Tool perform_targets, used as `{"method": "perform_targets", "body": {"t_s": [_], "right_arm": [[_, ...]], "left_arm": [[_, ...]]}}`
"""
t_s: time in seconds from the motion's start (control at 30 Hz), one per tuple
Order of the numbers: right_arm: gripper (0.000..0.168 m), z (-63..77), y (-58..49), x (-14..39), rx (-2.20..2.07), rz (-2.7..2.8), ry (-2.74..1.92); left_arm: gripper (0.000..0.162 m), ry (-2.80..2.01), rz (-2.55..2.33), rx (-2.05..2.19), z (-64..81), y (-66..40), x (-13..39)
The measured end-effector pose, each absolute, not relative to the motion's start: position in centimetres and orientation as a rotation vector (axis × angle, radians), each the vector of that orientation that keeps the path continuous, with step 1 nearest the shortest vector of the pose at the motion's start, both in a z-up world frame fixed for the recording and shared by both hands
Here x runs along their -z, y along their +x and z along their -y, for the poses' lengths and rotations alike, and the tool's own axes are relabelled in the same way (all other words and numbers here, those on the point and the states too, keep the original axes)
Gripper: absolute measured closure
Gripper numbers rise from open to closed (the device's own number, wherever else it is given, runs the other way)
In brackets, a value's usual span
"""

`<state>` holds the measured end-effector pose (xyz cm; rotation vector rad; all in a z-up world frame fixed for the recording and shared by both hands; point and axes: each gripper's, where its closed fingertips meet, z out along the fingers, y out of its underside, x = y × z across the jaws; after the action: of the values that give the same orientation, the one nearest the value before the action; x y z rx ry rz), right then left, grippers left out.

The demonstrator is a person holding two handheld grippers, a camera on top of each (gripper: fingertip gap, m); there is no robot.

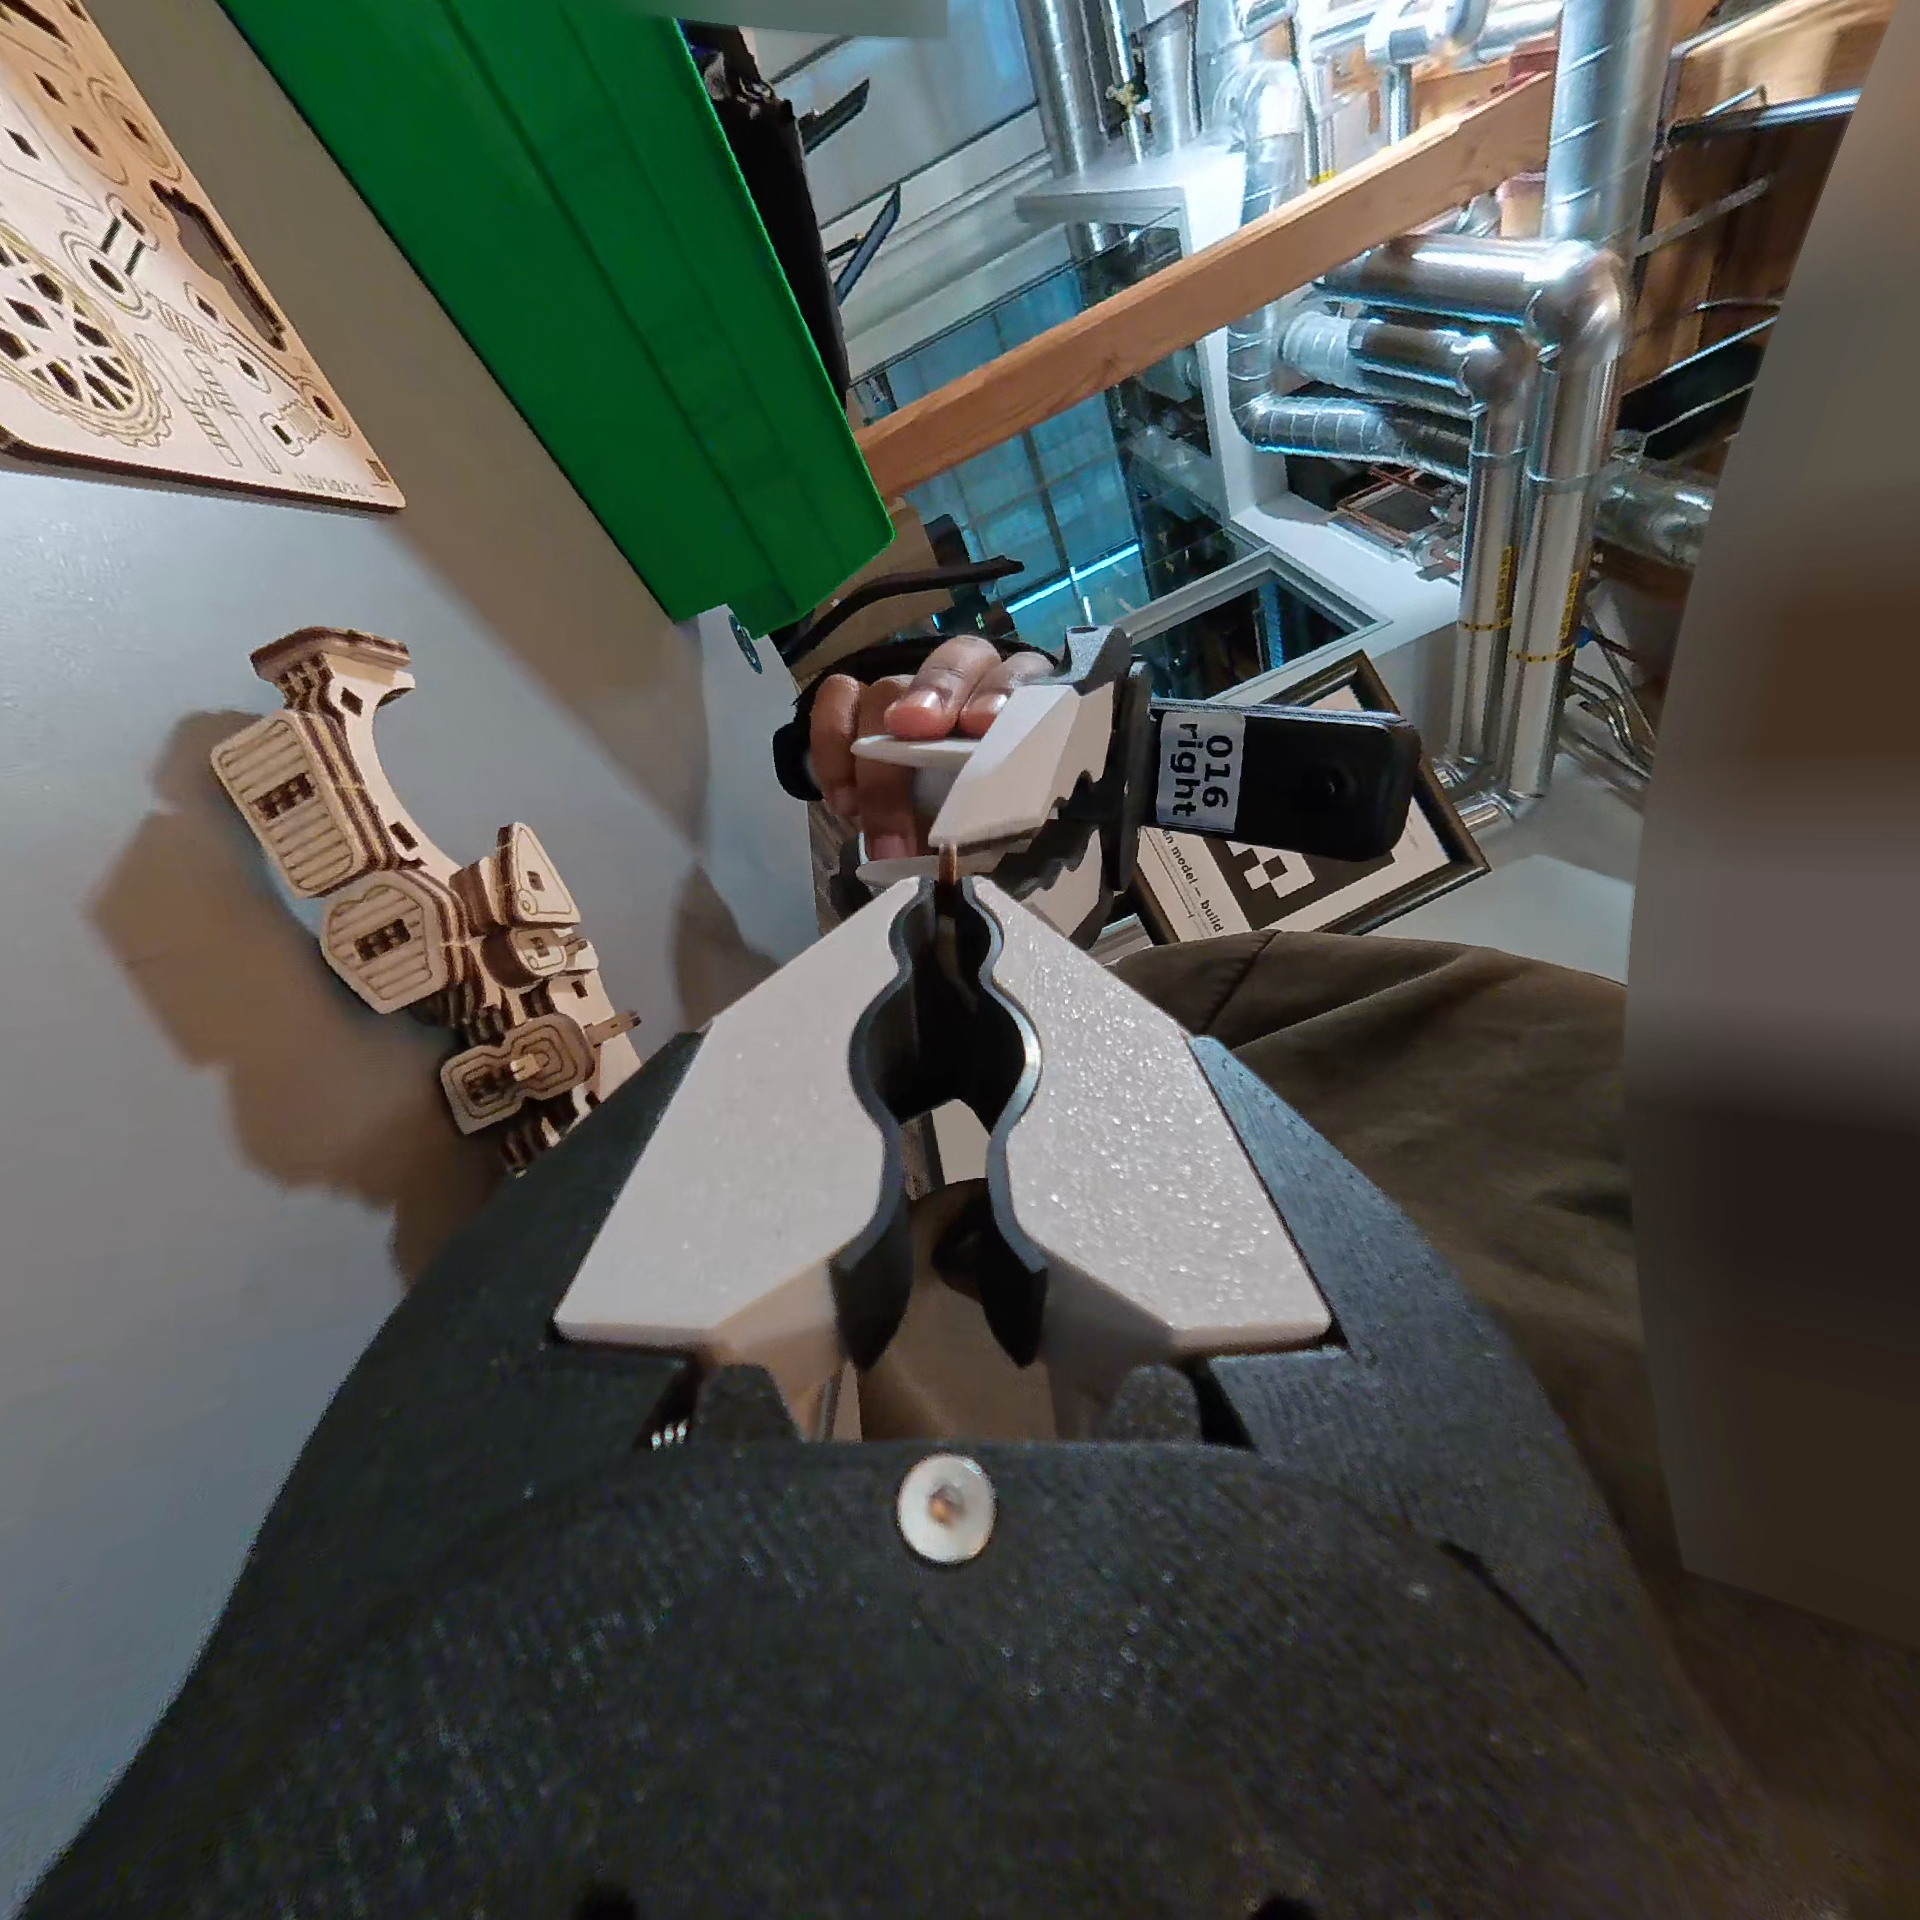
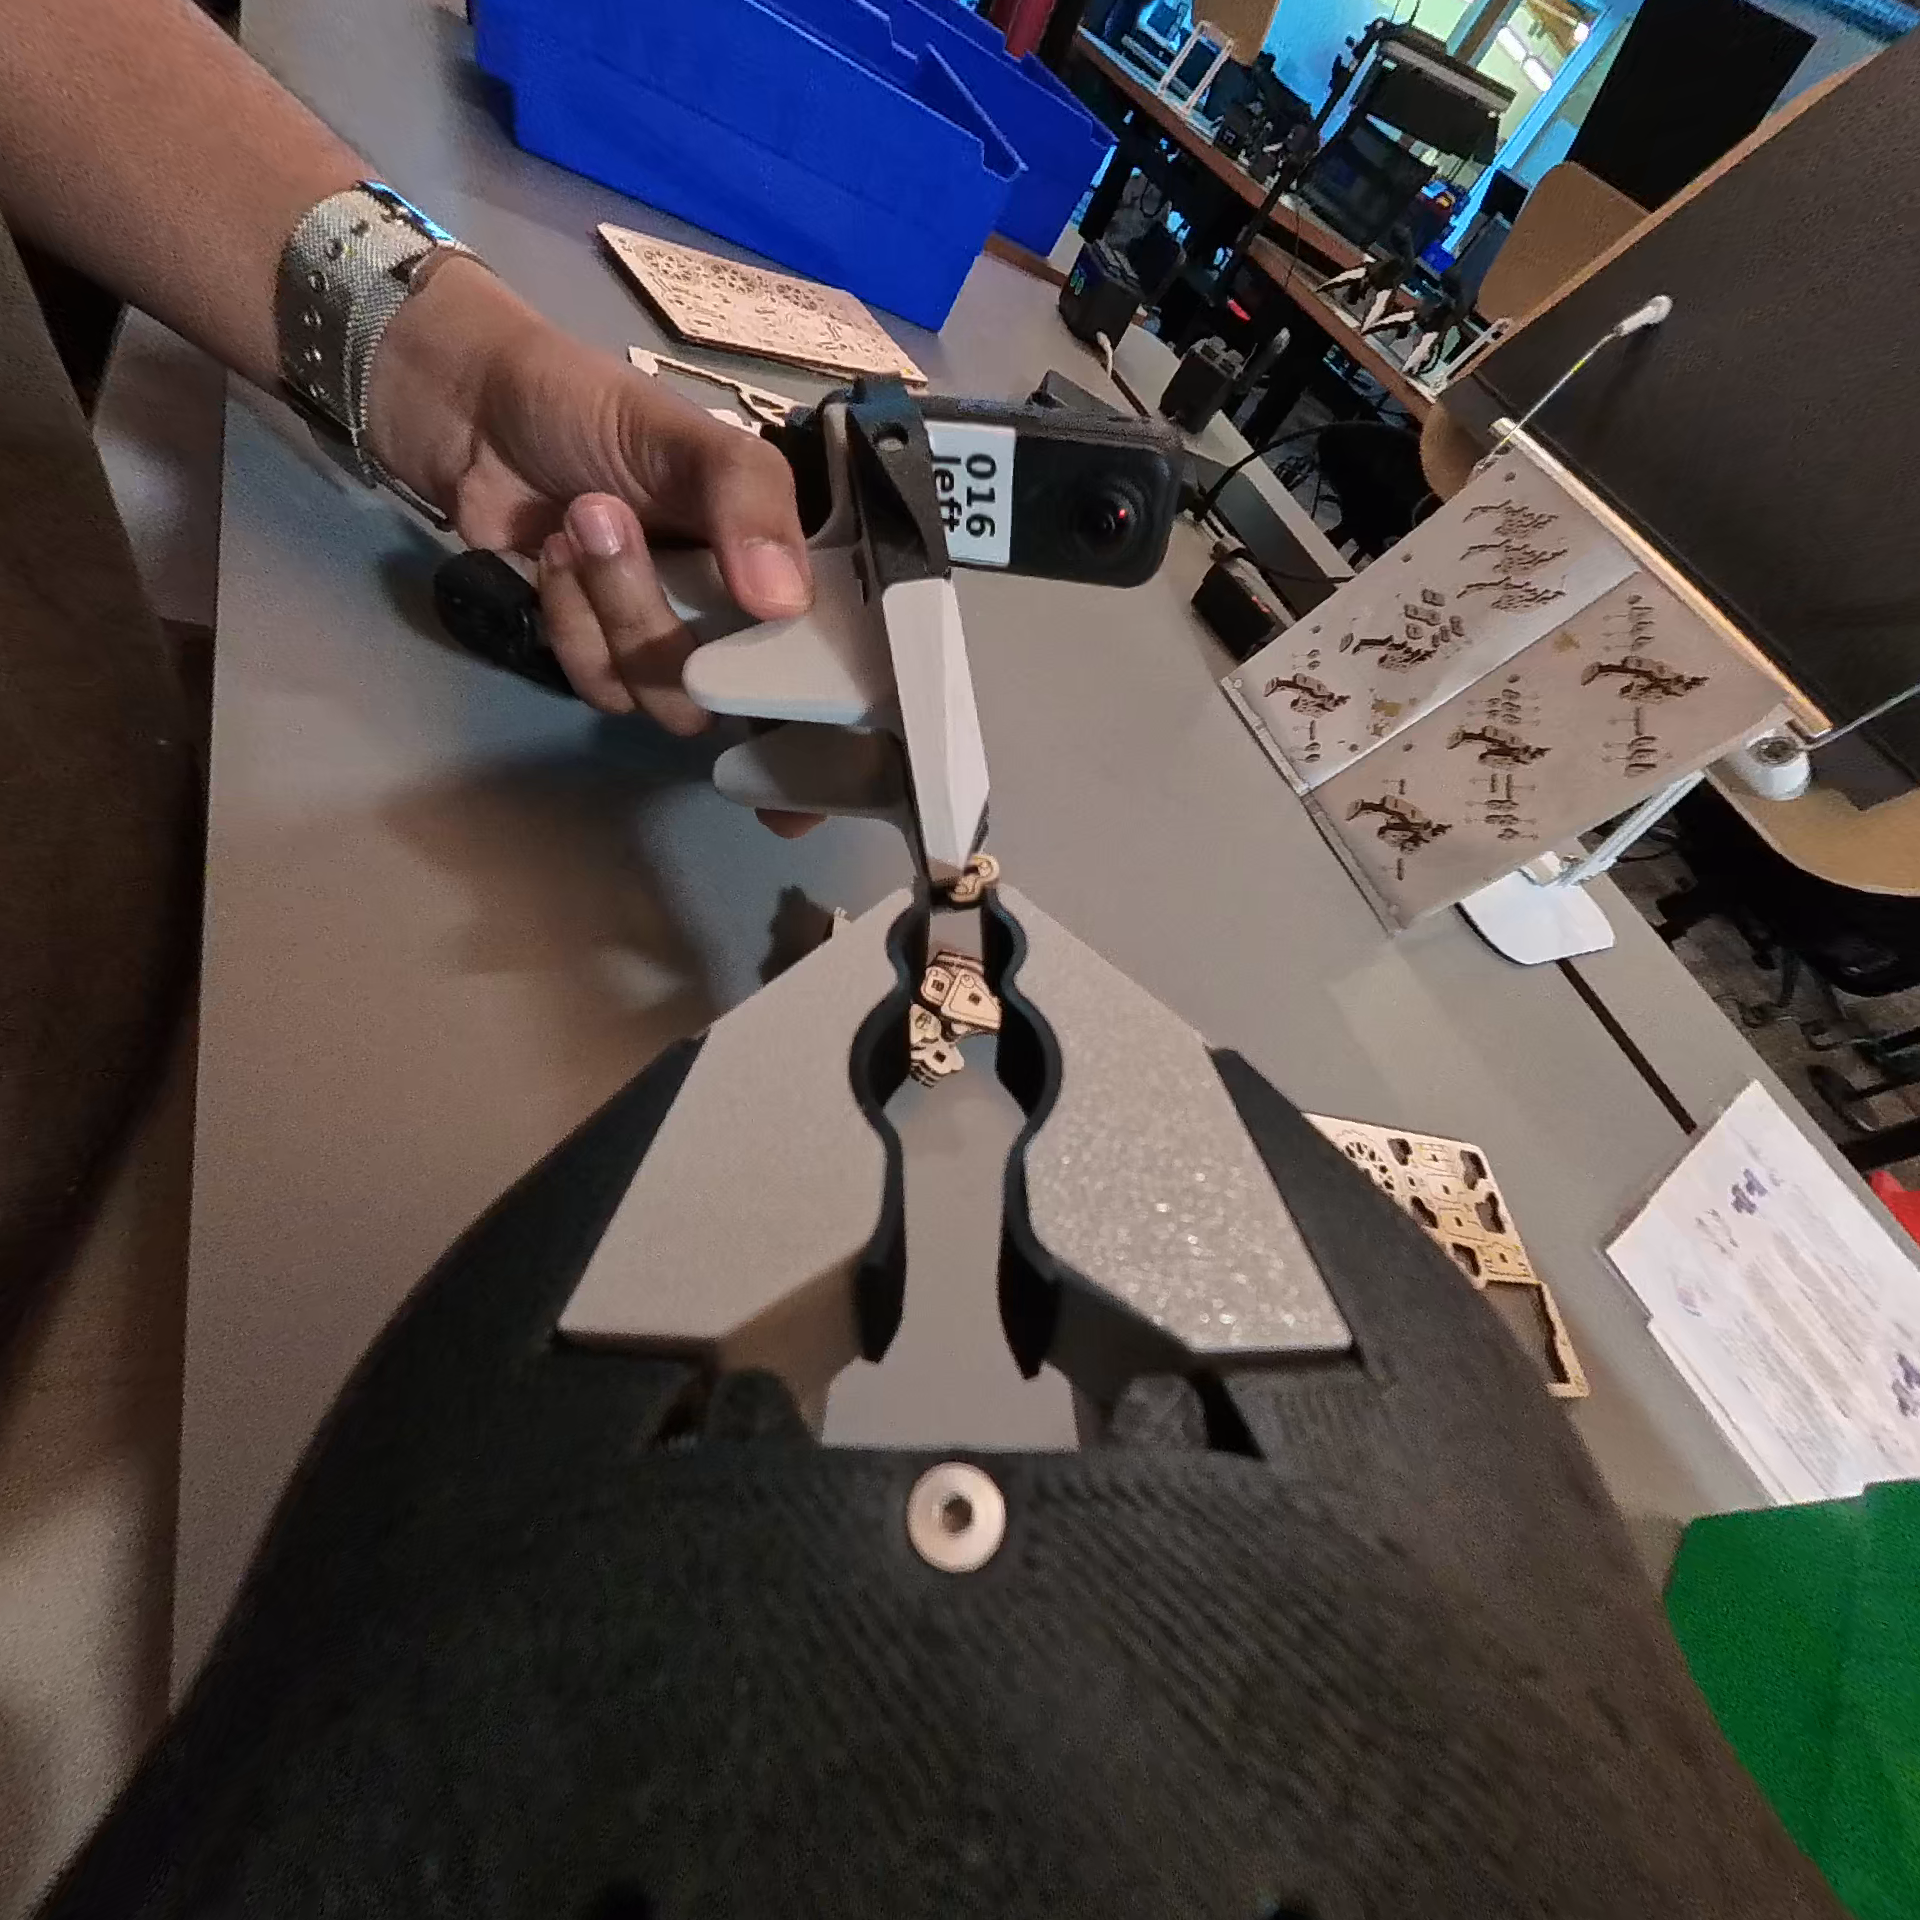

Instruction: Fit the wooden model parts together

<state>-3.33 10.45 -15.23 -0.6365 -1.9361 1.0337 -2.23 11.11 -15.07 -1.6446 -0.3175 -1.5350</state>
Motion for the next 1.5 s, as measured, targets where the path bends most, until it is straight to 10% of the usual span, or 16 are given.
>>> {"method": "perform_targets", "body": {"t_s": [0.97,1.5], "right_arm": [[0.163,-11.0,-3.4,14.4,-1.084,1.915,-0.799],[0.163,-13.2,-3.6,21.0,-1.102,2.074,-1.347]], "left_arm": [[0.154,-1.542,0.367,1.611,-11.0,-3.4,14.3],[0.135,-2.034,0.453,0.991,-11.3,-6.9,21.0]]}}
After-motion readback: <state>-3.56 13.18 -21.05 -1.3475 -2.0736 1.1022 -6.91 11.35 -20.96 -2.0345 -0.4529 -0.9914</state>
